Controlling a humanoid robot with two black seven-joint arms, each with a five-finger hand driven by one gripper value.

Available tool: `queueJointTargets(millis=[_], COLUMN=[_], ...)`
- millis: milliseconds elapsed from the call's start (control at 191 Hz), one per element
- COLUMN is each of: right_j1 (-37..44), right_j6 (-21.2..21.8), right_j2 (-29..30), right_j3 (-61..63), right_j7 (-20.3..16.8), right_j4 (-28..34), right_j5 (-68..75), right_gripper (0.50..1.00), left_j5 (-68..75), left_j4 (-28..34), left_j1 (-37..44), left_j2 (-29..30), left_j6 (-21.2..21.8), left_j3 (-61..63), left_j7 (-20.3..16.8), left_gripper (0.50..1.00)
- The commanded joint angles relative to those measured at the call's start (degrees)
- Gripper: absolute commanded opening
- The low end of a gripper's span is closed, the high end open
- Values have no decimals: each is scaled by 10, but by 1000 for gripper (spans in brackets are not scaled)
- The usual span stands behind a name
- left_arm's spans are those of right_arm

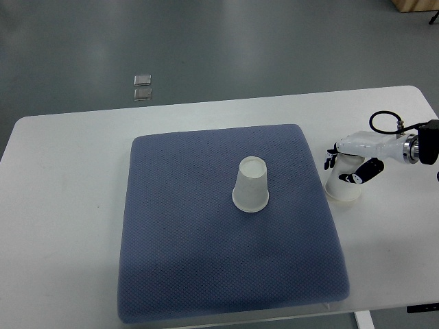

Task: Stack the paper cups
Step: 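Lower the right hand and close fingers around the white cup, then lift the cup and carry it over the cup on the pad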

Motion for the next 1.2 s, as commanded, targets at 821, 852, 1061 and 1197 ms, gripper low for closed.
queueJointTargets(millis=[821, 852, 1061, 1197], right_j1=[270, 279, 290, 281], right_j6=[155, 162, 171, 170], right_j2=[-4, -4, -1, 12], right_j3=[10, 10, 13, 18], right_j7=[11, 11, 11, 9], right_j4=[120, 127, 161, 163], right_j5=[91, 104, 192, 221], right_gripper=[500, 500, 500, 500], left_j5=[0, 0, 0, 1], left_j4=[0, 0, 0, 0], left_j1=[0, 0, 0, 0], left_j2=[0, 0, 0, 0], left_j6=[0, 0, 0, 0], left_j3=[0, 0, 0, 0], left_j7=[0, 0, 0, 0], left_gripper=[1000, 1000, 1000, 1000])
